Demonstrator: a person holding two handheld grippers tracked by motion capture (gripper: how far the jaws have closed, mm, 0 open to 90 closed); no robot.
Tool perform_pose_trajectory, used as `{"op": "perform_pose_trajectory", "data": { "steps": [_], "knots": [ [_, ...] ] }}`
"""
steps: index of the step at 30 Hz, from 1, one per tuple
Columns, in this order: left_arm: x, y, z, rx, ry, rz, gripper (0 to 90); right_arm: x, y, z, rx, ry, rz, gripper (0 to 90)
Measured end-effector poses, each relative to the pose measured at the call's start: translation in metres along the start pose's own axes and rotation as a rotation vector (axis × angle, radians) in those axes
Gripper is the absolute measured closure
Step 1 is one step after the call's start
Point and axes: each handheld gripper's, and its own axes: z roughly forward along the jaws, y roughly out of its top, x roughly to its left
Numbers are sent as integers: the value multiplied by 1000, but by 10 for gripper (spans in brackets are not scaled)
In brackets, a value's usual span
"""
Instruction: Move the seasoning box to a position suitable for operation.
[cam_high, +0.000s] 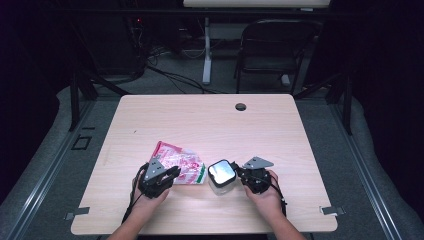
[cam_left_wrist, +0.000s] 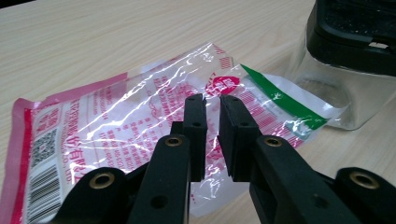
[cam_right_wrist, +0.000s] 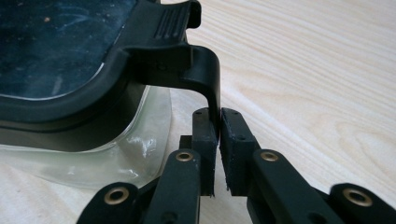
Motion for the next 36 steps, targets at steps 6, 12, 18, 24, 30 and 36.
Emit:
{"op": "perform_pose_trajectory", "data": {
  "steps": [6,12,18,24,30,36],
  "knots": [
    [-9,0,-3,19,-7,43,835,2,-1,-4,16,20,-9,839],
    [-13,1,-6,30,-13,62,897,9,-1,-7,28,52,-28,837],
    [-17,2,-3,36,-34,74,900,14,-1,-10,38,70,-48,835],
    [-21,5,2,39,-57,89,900,12,-4,-17,24,110,2,831],
    [-26,8,5,39,-76,94,900,11,-6,-30,0,138,3,817],
    [-34,12,5,32,-105,103,900,9,-1,-53,-88,107,11,777]
  ]
}}
